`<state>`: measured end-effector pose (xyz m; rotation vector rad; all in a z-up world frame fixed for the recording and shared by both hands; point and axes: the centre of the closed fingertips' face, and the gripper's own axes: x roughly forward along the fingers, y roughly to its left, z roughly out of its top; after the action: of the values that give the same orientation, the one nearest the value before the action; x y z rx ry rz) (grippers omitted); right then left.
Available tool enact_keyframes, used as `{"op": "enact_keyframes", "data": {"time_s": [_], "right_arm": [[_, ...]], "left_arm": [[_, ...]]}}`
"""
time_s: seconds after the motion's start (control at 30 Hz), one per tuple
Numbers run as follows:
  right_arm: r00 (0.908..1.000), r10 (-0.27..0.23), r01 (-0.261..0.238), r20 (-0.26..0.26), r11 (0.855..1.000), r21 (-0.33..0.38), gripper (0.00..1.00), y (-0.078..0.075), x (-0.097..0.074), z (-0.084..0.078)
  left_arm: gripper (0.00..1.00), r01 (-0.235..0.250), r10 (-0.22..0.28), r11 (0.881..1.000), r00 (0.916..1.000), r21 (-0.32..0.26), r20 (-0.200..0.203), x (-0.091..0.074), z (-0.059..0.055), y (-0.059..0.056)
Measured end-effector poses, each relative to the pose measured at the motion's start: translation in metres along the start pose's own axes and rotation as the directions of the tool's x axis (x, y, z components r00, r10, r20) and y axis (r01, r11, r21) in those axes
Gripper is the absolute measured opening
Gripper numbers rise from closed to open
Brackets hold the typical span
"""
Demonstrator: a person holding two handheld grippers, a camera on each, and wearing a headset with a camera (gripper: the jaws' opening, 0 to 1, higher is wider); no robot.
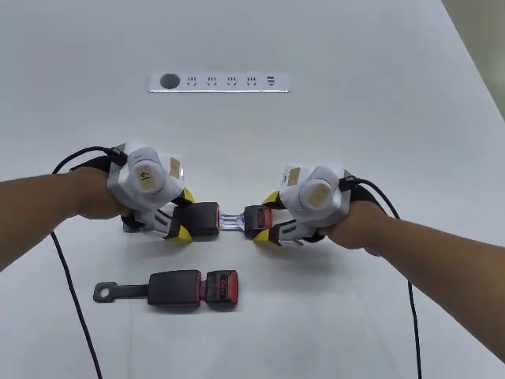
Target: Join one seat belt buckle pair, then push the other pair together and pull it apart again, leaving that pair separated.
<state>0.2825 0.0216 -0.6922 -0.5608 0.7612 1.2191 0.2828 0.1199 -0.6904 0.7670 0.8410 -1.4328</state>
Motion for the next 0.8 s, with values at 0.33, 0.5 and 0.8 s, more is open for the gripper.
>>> {"op": "enact_keyframes", "data": {"time_s": [0.33, 0.5, 0.8], "right_arm": [[1.0, -0.007, 0.007, 0.0, 1.0, 0.005, 0.33, -0.008, -0.012, -0.015], [0.9998, -0.018, 0.017, 0.007, 1.0, 0.021, 0.33, -0.01, -0.02, -0.025], [0.9996, -0.027, 0.027, 0.001, 0.999, 0.036, 0.33, -0.013, -0.034, -0.038]], "left_arm": [[0.33, 0.003, -0.003, 1.0, 1.0, 0.003, 0.002, 0.0, -0.001, 0.001], [0.33, 0.003, -0.003, 1.0, 1.0, 0.003, 0.002, 0.0, -0.001, 0.001], [0.33, 0.006, -0.006, 1.0, 1.0, 0.005, 0.001, -0.001, -0.001, 0.001]]}}
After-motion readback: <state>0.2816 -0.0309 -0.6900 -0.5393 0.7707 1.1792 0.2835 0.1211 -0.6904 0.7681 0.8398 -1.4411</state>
